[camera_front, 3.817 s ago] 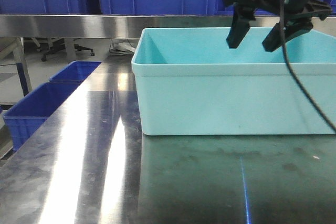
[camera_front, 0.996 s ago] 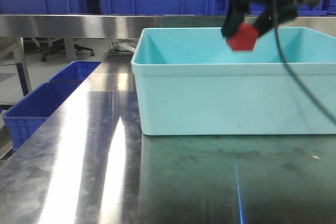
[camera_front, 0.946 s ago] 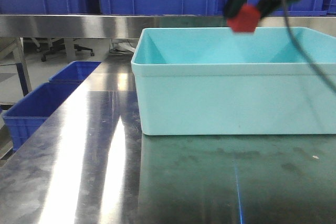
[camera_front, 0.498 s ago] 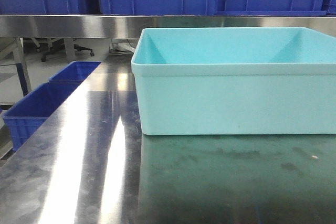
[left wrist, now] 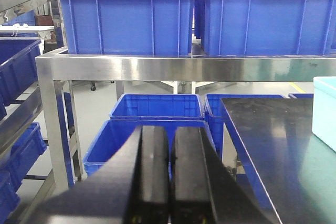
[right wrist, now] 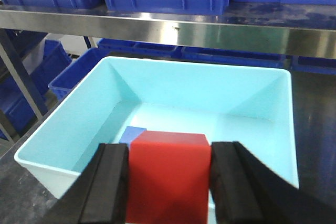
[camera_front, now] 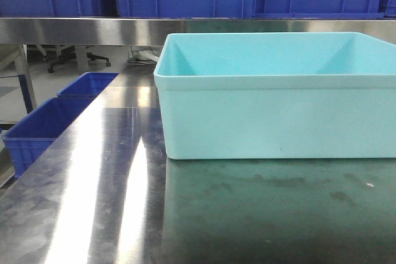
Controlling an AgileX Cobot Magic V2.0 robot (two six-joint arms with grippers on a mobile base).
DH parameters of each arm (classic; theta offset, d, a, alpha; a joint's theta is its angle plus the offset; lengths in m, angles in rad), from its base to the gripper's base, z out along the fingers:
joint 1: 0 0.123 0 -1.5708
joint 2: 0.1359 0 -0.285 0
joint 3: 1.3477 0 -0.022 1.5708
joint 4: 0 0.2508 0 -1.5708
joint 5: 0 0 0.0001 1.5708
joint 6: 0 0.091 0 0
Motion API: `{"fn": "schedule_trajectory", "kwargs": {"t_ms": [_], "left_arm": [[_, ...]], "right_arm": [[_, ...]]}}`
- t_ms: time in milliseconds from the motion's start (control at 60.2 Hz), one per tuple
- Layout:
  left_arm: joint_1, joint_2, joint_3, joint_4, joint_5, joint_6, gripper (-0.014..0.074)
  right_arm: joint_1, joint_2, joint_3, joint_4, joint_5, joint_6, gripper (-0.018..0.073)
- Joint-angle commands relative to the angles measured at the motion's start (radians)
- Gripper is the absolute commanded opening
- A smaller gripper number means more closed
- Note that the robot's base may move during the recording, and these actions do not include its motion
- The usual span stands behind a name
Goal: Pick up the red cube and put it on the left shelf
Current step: 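Hold the red cube in the right gripper, raised clear of the bin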
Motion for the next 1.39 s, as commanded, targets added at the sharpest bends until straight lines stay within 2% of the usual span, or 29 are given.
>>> {"fn": "schedule_trajectory", "kwargs": {"t_ms": [0, 1378], "left_arm": [[0.000, -0.015, 0.025, 0.000, -0.083, 0.000, 0.0102], [0.000, -0.015, 0.025, 0.000, -0.083, 0.000, 0.0102]], "right_arm": [[-0.006, -0.041, 0.006, -0.005, -0.100, -0.003, 0.0057], [-0.006, -0.074, 0.027, -0.005, -0.092, -0.003, 0.0057]]}}
